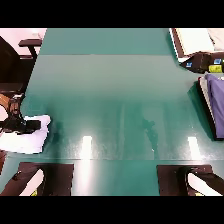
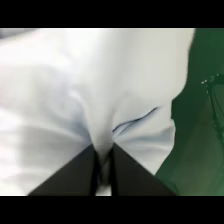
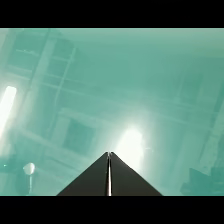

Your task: Fold the shirts.

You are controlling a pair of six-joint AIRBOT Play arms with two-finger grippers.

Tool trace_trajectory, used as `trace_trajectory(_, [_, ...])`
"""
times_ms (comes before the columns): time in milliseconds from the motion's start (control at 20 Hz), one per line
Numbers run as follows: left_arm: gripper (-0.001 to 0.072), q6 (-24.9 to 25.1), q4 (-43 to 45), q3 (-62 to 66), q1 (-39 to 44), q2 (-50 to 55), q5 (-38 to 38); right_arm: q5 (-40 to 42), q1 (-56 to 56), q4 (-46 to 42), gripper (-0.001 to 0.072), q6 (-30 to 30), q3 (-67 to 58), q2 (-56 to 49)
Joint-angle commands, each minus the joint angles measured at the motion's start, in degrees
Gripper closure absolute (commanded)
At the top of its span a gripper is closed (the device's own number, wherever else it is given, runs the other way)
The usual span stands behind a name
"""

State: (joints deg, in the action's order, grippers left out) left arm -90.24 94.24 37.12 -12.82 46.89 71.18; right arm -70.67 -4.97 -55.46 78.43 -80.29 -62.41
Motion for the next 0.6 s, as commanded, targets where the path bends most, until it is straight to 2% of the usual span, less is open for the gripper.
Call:
trace_trajectory(0, [0.0681, -0.8, -0.2, 2.8, -0.1, -0.1, 1.9, 0.2, -0.1, 0.0, 0.0693, 0.0, 0.0, 0.0])
trace_trajectory(100, [0.0682, 0.6, -2.4, 11.5, -0.1, -0.1, 4.2, 0.0, 0.0, 2.1, 0.0693, 0.0, -0.7, 0.0])
trace_trajectory(300, [0.0682, 3.0, -13.5, 34.9, 2.3, -0.1, 5.9, 0.2, -0.1, 4.9, 0.0694, 0.0, -7.2, 0.0])
trace_trajectory(400, [0.0682, 5.2, -17.7, 44.0, 6.6, 0.0, 3.7, 0.2, -0.1, 4.8, 0.0694, 0.0, -11.3, 0.0])
trace_trajectory(550, [0.0683, 5.7, -18.6, 51.3, 15.9, 0.3, 0.0, 0.7, 0.0, 4.3, 0.0694, 0.0, -16.4, 0.0])
